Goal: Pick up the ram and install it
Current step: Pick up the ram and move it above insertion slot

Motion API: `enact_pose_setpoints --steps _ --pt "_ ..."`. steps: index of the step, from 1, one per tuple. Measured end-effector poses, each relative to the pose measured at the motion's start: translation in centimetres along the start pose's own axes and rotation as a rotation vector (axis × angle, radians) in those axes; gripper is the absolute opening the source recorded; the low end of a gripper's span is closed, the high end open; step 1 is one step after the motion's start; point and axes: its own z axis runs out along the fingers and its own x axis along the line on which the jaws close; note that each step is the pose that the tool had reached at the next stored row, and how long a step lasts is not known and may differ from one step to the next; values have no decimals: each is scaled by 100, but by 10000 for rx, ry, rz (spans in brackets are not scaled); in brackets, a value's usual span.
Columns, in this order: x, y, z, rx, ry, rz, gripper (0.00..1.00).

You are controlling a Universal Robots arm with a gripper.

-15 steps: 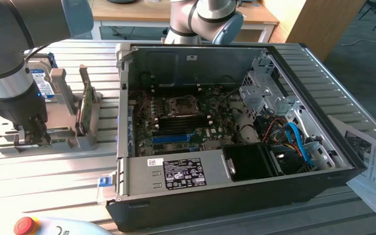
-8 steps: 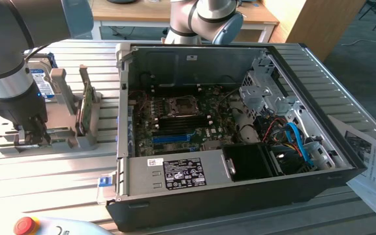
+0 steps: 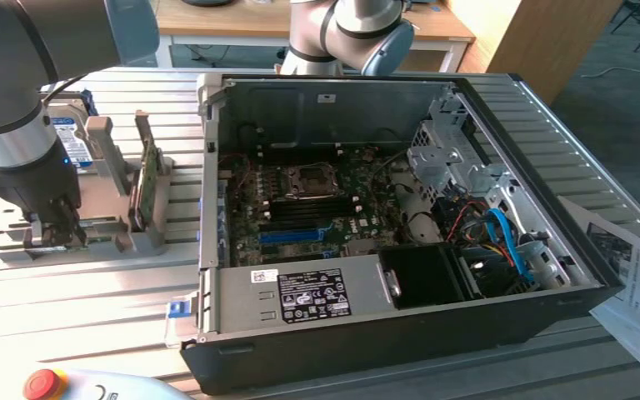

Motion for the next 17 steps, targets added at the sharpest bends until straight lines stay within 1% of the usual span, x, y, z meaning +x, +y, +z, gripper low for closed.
enact_pose_setpoints --steps 7,17 --pt "0 0 0 2 -4 102 12" --pt "0 1 -8 2 -4 103 12"
